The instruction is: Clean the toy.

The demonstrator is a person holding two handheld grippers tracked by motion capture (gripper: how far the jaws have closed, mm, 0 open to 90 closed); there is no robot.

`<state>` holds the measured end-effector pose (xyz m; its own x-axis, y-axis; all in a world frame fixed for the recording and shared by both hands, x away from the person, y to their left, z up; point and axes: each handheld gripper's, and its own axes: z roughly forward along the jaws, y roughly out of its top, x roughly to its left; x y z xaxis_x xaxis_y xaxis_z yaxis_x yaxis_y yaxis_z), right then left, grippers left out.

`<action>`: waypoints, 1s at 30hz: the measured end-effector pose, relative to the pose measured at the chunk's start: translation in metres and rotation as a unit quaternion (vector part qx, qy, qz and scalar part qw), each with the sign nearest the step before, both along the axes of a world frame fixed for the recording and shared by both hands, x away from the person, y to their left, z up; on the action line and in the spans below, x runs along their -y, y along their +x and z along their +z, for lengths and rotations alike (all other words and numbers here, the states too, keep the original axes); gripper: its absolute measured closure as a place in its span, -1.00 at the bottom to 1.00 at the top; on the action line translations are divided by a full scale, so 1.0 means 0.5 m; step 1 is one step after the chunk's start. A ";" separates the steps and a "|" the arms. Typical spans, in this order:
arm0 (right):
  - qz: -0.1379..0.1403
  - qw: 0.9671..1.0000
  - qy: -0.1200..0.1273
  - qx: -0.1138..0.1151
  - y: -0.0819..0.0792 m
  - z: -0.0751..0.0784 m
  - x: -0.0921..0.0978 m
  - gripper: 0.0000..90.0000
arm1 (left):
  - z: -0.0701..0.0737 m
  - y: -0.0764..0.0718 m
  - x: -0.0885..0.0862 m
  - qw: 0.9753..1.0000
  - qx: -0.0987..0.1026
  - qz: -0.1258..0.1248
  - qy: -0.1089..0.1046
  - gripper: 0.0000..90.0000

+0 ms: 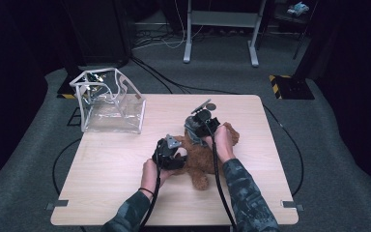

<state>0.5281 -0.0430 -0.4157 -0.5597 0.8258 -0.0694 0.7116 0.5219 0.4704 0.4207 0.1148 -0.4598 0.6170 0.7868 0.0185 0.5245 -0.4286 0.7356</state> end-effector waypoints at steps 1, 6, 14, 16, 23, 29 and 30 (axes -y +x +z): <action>0.005 1.000 0.003 -0.002 0.002 -0.003 -0.012 0.69 | 0.000 0.000 -0.001 1.000 -0.001 -0.001 0.001 -0.01; 0.039 0.999 0.017 0.015 0.001 0.000 -0.040 0.69 | 0.001 0.001 -0.005 1.000 -0.001 -0.003 -0.001 -0.01; 0.006 0.997 0.046 0.063 -0.044 0.082 0.061 0.68 | 0.001 0.004 -0.005 1.000 0.000 0.001 -0.004 -0.01; -0.001 0.996 0.046 0.075 -0.055 0.097 0.090 0.68 | 0.001 0.004 -0.005 1.000 -0.001 0.001 -0.004 -0.01; -0.044 0.994 0.043 0.087 -0.078 0.111 0.164 0.68 | 0.001 0.005 -0.005 1.000 -0.002 0.001 -0.005 -0.01; -0.031 0.998 0.027 0.041 -0.074 0.068 0.139 0.68 | 0.002 0.007 -0.005 1.000 -0.003 0.000 -0.002 -0.02; -0.015 0.999 0.020 0.031 -0.064 0.048 0.119 0.68 | 0.002 0.006 -0.005 1.000 -0.003 -0.001 -0.001 -0.02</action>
<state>0.4960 -0.1024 -0.3917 -0.5300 0.8452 -0.0694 0.6956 0.4801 0.5345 0.4238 0.1173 -0.4586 0.6190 0.7853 0.0120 0.5285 -0.4279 0.7332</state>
